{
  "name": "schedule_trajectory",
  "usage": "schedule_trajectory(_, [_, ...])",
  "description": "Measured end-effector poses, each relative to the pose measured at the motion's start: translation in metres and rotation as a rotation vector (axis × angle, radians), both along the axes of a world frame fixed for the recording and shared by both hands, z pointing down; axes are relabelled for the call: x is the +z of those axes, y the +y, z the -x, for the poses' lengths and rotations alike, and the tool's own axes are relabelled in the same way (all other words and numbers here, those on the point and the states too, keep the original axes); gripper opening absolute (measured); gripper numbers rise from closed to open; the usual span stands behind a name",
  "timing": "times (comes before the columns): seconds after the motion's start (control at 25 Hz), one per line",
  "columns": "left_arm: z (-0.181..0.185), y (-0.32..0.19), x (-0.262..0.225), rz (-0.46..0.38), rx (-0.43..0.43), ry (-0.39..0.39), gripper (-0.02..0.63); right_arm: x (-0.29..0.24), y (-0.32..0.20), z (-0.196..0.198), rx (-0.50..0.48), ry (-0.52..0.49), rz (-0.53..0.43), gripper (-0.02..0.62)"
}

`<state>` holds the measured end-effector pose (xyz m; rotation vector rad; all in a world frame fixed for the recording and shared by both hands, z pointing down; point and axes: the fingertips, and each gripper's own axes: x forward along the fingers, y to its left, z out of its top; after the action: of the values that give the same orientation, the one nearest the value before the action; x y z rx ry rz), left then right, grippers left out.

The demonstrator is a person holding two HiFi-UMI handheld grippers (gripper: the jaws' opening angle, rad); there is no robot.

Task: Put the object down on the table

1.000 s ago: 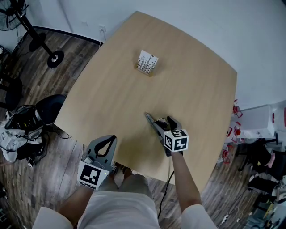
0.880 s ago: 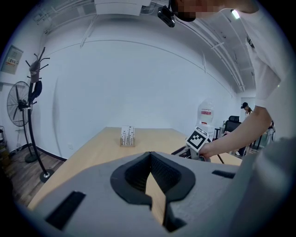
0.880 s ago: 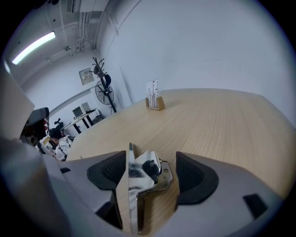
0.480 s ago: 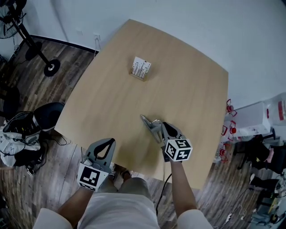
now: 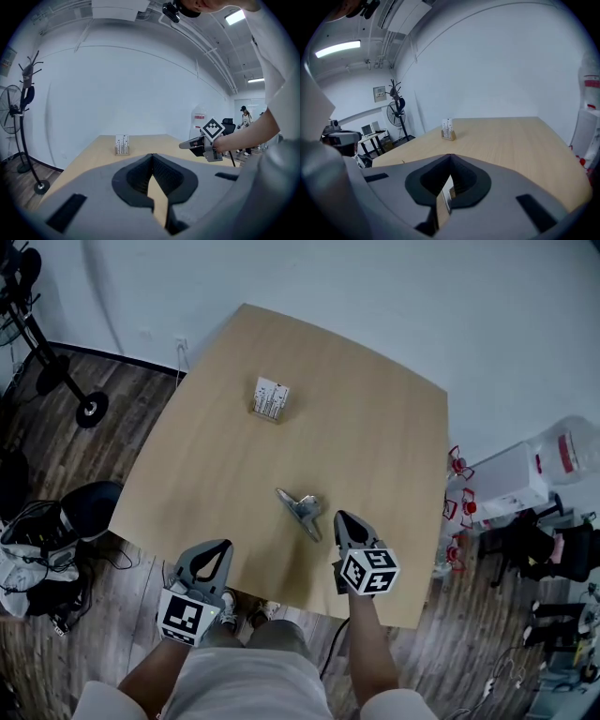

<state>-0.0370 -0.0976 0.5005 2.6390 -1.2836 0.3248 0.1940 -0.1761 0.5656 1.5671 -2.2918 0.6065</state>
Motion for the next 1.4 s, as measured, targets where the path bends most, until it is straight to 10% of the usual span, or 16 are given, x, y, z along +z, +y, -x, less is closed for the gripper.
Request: schedule_trajectory(1.4, [0.043, -0.009, -0.123, -0.274, -0.077, -0.002, 0.006, -0.219, 0.074, -0.063, 0.156, -0.035, -0.455, -0.002])
